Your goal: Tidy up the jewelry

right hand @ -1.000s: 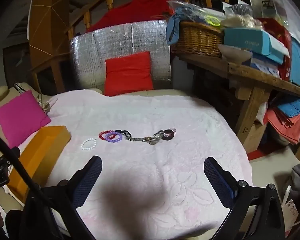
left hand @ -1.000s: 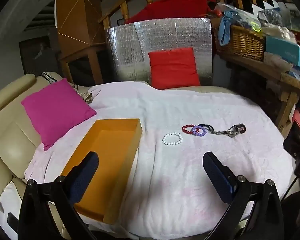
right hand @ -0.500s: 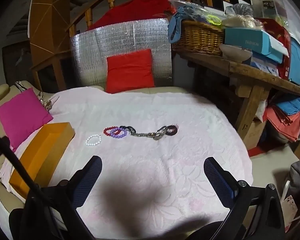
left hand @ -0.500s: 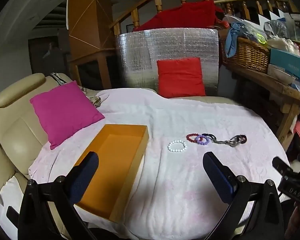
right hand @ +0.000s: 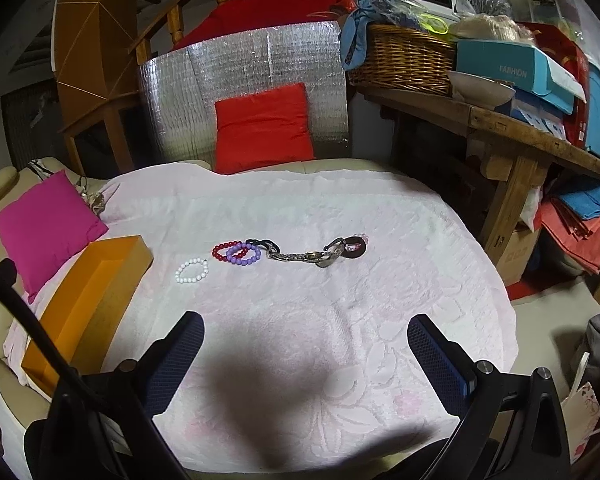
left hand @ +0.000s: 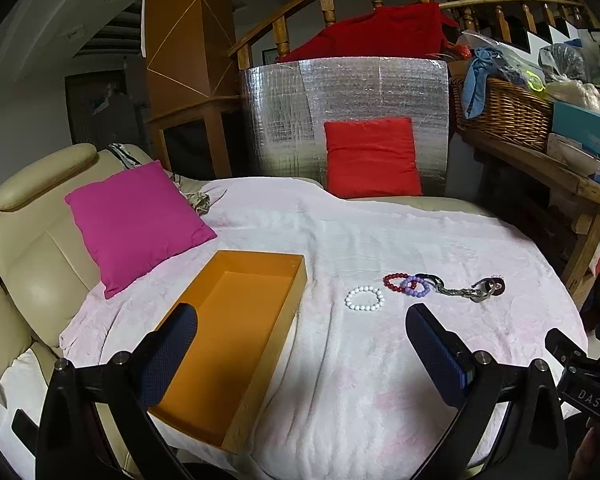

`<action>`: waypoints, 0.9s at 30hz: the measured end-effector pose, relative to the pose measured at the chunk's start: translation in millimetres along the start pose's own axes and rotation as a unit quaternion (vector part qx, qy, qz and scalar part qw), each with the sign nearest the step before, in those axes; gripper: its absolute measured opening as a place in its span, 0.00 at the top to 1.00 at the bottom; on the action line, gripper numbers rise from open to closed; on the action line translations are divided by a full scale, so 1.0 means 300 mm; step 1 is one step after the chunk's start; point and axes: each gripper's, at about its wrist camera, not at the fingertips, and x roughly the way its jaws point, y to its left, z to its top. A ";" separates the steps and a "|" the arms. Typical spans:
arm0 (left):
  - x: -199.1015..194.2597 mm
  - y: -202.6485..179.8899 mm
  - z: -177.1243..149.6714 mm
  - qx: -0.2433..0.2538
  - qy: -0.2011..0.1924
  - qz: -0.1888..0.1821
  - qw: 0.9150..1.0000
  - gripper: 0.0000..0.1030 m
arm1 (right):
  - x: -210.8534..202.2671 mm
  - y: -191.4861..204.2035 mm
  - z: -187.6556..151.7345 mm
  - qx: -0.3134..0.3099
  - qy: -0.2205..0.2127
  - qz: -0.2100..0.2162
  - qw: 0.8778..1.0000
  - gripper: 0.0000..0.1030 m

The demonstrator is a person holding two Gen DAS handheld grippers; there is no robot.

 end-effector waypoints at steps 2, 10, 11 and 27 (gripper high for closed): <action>0.010 -0.001 0.003 0.001 0.004 0.001 1.000 0.00 | 0.008 0.005 0.002 0.000 0.002 -0.001 1.000 0.00; 0.044 -0.002 0.004 0.003 0.008 0.007 1.000 0.00 | 0.041 0.024 0.019 -0.004 0.007 0.000 1.000 0.00; 0.049 0.000 0.004 0.003 0.009 0.007 1.000 0.00 | 0.045 0.023 0.023 -0.002 0.009 0.002 1.000 0.00; 0.303 0.042 -0.032 -0.030 0.047 -0.049 0.997 0.00 | 0.217 -0.040 0.061 0.012 0.020 0.032 0.999 0.00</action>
